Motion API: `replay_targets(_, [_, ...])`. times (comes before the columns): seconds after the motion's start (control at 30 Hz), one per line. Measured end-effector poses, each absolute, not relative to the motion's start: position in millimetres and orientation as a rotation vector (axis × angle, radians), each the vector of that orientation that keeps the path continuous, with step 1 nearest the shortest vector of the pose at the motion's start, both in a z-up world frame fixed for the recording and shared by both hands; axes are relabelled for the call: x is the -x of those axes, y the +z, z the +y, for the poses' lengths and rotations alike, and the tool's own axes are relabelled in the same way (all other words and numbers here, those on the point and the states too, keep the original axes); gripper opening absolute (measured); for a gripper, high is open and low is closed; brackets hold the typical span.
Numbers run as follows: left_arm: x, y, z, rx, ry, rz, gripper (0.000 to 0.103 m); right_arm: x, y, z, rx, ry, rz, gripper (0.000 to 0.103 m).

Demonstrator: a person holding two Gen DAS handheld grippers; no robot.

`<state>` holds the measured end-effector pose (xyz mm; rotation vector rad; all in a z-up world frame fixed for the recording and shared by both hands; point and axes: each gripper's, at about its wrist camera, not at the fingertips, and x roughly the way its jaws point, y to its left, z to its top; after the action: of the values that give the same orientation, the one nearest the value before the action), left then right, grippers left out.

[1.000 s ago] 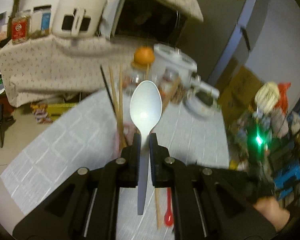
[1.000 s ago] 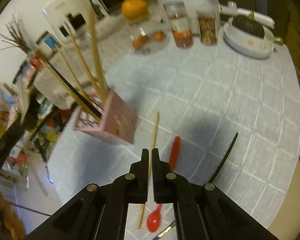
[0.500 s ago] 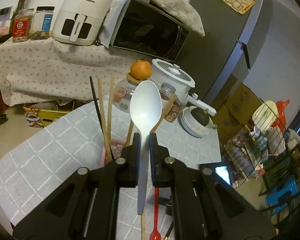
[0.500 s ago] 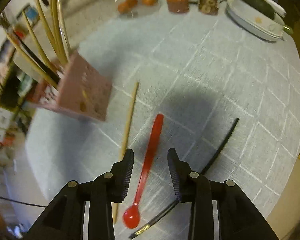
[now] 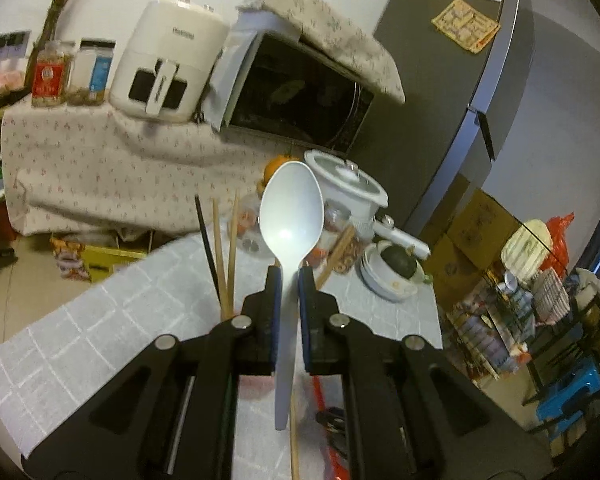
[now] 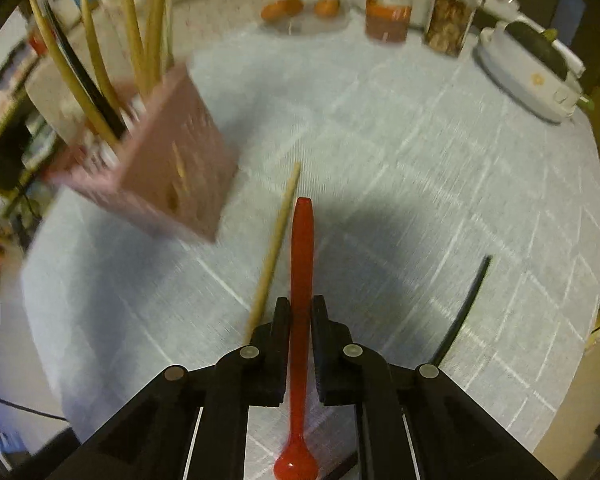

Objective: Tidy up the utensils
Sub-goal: 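Insert the white spoon into the basket with the left tool while the right tool carries the red spoon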

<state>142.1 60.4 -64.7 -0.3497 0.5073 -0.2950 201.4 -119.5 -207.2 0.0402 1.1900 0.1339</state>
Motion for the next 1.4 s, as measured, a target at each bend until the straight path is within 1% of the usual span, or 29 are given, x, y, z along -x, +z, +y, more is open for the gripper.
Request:
replay_targets(0.1, [-150, -67, 52, 0.335, -0.282, 0.473, 0.010, -197, -179, -133, -0.098, 0.160, 1.093, 0.010])
replay_targets(0.37, [-175, -86, 25, 0.276, -0.239, 0.447, 0.010, -190, -137, -166, -0.191, 0.184, 0.932, 0.010])
replay_targets(0.53, [-182, -97, 18, 0.271, -0.192, 0.434, 0.010, -201, -130, -175, -0.239, 0.195, 0.905, 0.010])
replay_targets(1.0, [-184, -118, 14, 0.193, -0.154, 0.483, 0.010, -198, -119, -171, -0.257, 0.220, 0.869, 0.010])
replay_targets(1.03, [-183, -117, 14, 0.188, -0.163, 0.488, 0.011, -197, -119, -171, -0.257, 0.219, 0.865, 0.010])
replay_targets(1.1, [-182, -116, 14, 0.186, -0.183, 0.507, 0.015, -196, -117, -170, -0.260, 0.220, 0.857, 0.010])
replay_targets(1.17, [-180, -113, 16, 0.189, -0.194, 0.521, 0.016, -195, -114, -169, -0.265, 0.219, 0.848, 0.010])
replay_targets(1.3, [-172, -100, 25, 0.202, -0.208, 0.556, 0.029, -193, -108, -165, -0.265, 0.230, 0.820, 0.010])
replay_targets(1.4, [-164, -91, 33, 0.202, -0.215, 0.590, 0.030, -192, -100, -159, -0.257, 0.238, 0.782, 0.010])
